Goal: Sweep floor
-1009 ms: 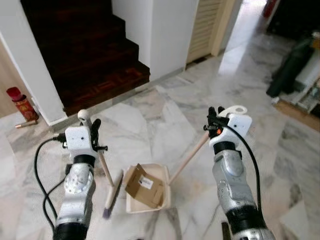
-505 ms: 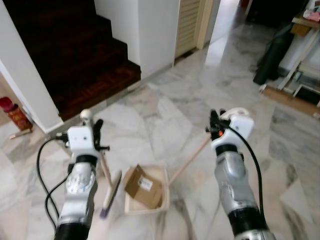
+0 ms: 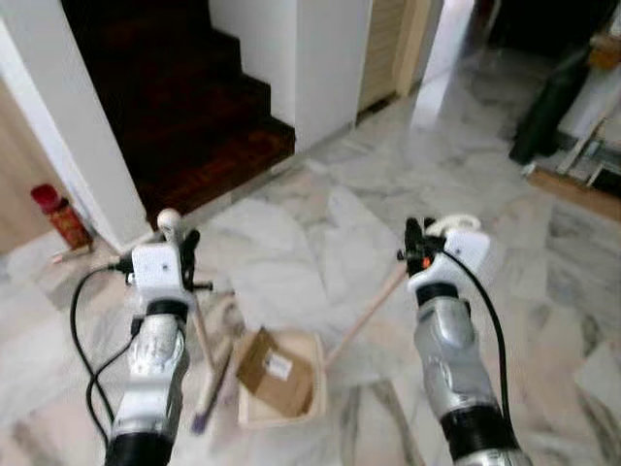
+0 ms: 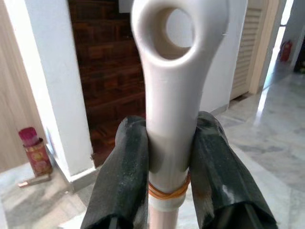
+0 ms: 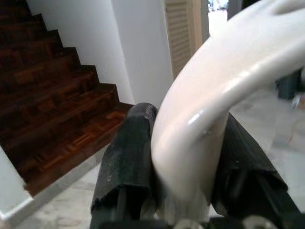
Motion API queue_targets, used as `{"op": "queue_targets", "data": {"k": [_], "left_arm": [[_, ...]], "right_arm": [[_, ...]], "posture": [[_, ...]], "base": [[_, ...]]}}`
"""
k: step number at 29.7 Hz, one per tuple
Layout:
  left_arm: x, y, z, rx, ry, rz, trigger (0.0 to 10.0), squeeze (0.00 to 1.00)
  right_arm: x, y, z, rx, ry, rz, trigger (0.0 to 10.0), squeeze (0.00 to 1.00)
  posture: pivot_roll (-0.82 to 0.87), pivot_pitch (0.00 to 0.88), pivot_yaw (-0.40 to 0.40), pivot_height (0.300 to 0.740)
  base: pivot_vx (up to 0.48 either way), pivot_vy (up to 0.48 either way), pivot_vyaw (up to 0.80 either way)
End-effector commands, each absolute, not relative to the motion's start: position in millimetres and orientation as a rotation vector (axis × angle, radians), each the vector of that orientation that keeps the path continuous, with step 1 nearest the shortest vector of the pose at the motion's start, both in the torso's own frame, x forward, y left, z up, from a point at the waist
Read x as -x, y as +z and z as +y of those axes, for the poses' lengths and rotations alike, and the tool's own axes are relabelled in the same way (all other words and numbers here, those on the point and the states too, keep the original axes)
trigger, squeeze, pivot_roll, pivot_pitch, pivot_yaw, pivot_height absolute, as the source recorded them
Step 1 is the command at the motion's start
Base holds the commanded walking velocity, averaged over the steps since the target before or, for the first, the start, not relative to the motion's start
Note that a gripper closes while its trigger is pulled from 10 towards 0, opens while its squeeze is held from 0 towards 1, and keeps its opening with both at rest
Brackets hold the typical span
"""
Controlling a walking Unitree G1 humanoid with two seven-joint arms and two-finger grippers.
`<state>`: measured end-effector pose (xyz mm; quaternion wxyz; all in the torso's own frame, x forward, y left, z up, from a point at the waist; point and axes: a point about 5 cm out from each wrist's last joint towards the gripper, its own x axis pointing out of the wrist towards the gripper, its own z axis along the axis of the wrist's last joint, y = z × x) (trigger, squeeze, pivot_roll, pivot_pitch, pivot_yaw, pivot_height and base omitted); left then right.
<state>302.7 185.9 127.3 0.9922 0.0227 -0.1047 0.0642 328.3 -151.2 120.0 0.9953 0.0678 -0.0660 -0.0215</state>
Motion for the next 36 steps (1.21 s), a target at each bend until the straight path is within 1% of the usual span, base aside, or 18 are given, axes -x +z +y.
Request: {"op": "queue_targets", "data": {"k": [1, 9, 17, 20, 31, 36], "left_arm": [[-303.2, 138.4, 190.2, -0.060, 0.139, -0.259, 10.0, 0.00], [-303.4, 138.4, 190.3, -0.062, 0.140, -0.257, 10.0, 0.00], [-303.3, 137.9, 190.6, -0.063, 0.140, -0.254, 10.0, 0.00], [-303.3, 138.1, 190.7, -0.063, 0.141, -0.254, 10.0, 0.00], [-303.6, 138.1, 190.5, -0.066, 0.139, -0.254, 10.0, 0.00], [-303.6, 137.8, 190.3, -0.067, 0.136, -0.254, 10.0, 0.00]], "right_arm": [[-332.5, 138.6, -143.7, -0.146, -0.020, -0.209, 10.0, 0.00], [-332.7, 139.1, -142.8, -0.144, -0.014, -0.210, 10.0, 0.00], [-332.6, 138.2, -141.9, -0.139, -0.012, -0.206, 10.0, 0.00], [-332.6, 138.6, -141.5, -0.140, -0.010, -0.209, 10.0, 0.00], [-333.2, 139.3, -141.1, -0.145, -0.006, -0.212, 10.0, 0.00], [-333.5, 138.5, -140.7, -0.145, -0.007, -0.209, 10.0, 0.00]], "posture": [[0.03, 0.019, -0.048, 0.740], [0.03, 0.021, -0.048, 0.740], [0.03, 0.020, -0.048, 0.740], [0.03, 0.020, -0.047, 0.740], [0.03, 0.019, -0.046, 0.740], [0.03, 0.005, -0.042, 0.740]], "base": [[0.000, 0.424, 0.00], [0.000, 0.423, 0.61], [0.000, 0.422, 0.00], [0.000, 0.420, 0.41], [0.000, 0.422, 0.67], [0.000, 0.421, 0.00]]}}
